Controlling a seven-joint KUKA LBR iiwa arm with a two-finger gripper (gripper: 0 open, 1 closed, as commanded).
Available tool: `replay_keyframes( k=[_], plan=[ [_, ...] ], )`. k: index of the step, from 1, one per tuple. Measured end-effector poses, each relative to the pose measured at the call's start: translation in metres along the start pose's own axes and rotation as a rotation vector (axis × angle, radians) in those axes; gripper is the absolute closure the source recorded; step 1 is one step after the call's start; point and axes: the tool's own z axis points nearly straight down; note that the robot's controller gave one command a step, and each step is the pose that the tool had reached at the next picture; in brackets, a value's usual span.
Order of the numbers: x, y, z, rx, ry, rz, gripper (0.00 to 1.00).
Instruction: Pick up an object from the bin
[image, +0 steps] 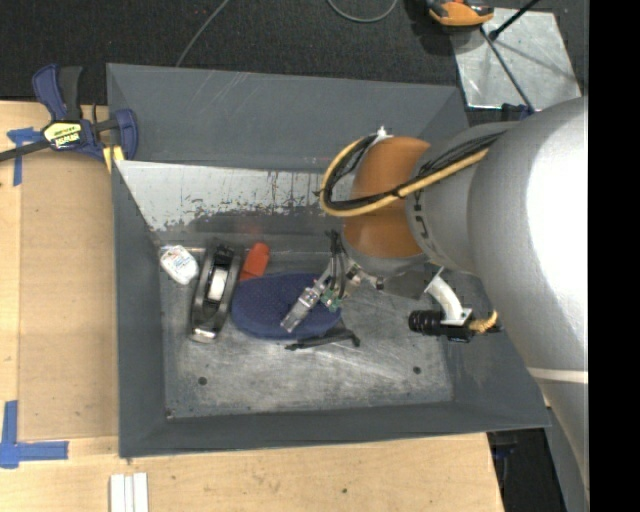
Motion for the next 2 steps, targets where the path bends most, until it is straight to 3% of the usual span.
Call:
replay_keyframes(
  k=[1,2],
  plan=[
    [0.0,0.0028,-0.0042,0.004,-0.003,-0.005,0.0],
    [0.0015,0.0037,-0.0051,0.006,0.002,-0.007,1.0]
  ],
)
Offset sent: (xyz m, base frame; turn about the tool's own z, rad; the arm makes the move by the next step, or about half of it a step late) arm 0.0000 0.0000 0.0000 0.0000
